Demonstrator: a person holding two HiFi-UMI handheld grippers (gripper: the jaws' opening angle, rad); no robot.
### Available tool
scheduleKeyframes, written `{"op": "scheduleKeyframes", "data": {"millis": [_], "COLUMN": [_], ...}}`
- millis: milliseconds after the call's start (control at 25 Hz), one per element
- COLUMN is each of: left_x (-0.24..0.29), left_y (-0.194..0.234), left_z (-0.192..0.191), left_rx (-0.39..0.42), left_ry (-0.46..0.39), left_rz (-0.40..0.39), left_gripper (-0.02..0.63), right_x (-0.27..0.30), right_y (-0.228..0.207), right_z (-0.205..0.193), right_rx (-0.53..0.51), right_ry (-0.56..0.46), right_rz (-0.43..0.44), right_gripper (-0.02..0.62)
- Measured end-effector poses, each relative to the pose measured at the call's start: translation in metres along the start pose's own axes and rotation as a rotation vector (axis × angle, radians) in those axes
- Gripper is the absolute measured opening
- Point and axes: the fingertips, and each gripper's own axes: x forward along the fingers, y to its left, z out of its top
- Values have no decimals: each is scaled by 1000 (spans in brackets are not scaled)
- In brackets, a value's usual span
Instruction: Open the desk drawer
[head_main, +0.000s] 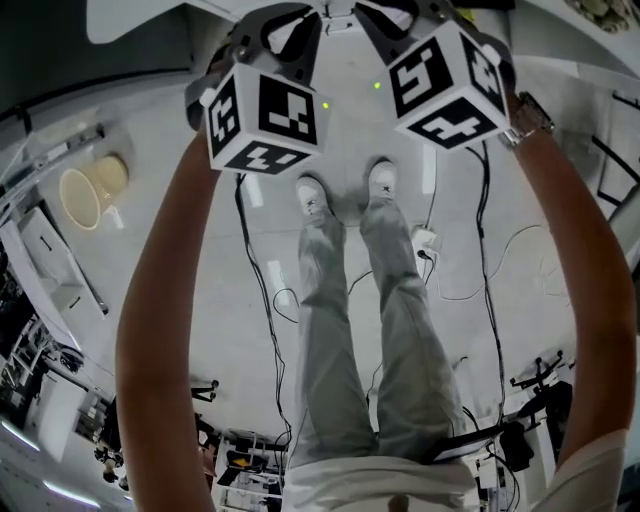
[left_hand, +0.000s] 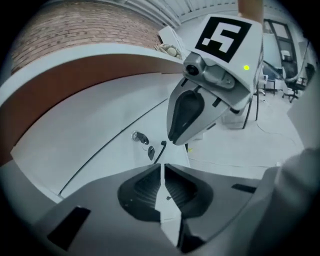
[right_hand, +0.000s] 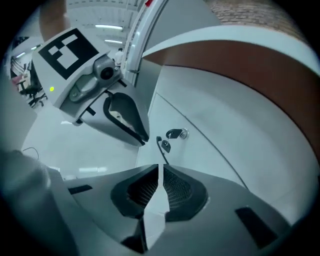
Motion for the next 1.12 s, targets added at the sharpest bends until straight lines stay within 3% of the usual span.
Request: {"op": "scheduleKeyframes", "data": {"millis": [40, 120, 200, 480, 640, 720, 800, 1120], "left_x": [5, 13, 20, 34, 45, 46, 48, 45], "left_y": [3, 7, 10, 14, 13, 17, 18, 12], "left_z": [-2, -4, -5, -19, -21, -20, -19, -19], "left_rx": [23, 63, 104, 323, 430, 516, 574, 590], "left_ry": [12, 36, 56, 151, 195, 209, 219, 222], "left_rz": [0, -4, -10, -15, 17, 70, 86, 21], "left_gripper": [14, 106, 115, 137, 132, 36, 29, 23], "right_x": [4, 11, 17, 37, 51, 55, 55, 52], "right_y": [3, 8, 8, 1, 4, 3, -3, 0], "right_z": [-2, -3, 0, 4, 0, -3, -3, -6], "right_rx": [-22, -70, -119, -258, -408, -514, -566, -560], "right_ry": [14, 30, 35, 77, 140, 173, 173, 179], "right_rz": [15, 36, 28, -33, -46, -82, -128, -70], "right_gripper": [31, 54, 110, 117, 117, 111, 38, 33]}}
